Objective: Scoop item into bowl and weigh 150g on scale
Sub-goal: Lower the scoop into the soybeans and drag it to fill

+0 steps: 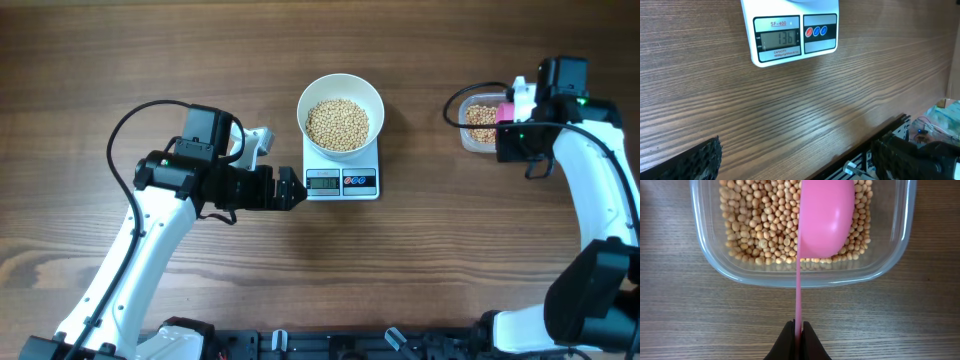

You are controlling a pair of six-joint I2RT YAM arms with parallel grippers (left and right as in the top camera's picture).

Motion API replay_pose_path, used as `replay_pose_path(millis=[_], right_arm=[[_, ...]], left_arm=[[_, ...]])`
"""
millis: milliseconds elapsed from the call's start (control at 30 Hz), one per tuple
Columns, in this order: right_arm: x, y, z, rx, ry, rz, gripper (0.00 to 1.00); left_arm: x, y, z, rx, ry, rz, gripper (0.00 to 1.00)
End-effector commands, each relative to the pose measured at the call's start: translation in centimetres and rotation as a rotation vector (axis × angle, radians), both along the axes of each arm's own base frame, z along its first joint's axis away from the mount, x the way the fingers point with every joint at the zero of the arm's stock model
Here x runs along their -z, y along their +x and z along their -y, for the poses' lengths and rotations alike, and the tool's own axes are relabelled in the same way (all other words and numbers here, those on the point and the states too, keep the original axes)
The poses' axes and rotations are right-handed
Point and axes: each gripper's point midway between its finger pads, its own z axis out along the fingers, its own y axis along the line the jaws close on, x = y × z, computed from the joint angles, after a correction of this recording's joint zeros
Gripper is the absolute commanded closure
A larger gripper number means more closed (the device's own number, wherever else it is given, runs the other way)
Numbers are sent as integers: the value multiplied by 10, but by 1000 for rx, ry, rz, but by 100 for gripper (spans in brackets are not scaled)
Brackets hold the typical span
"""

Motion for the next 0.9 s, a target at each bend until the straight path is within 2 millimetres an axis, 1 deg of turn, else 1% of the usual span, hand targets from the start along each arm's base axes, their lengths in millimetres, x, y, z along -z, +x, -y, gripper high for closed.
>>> replay_pose_path(millis=[0,33,200,367,467,767,867], right_arm=[[11,-3,3,-5,-33,-43,96],[13,-3,3,-4,-32,-48,96],[24,-2,-16,-32,74,-67,96],[23,0,-38,-58,201,-52,96],[22,0,-47,-66,253,-47,96],[20,0,-51,-41,297,-46,96],[20,-2,-45,-17,312,-49,96]], left_arm=[[1,0,-1,-4,9,-1,0],[1,0,-1,-4,9,-2,0],[1,0,-1,-4,9,-2,0],[1,0,-1,-4,9,-1,0],[1,0,-1,-4,9,-1,0],[1,0,-1,-4,9,-2,0],[1,0,-1,-4,9,-2,0]])
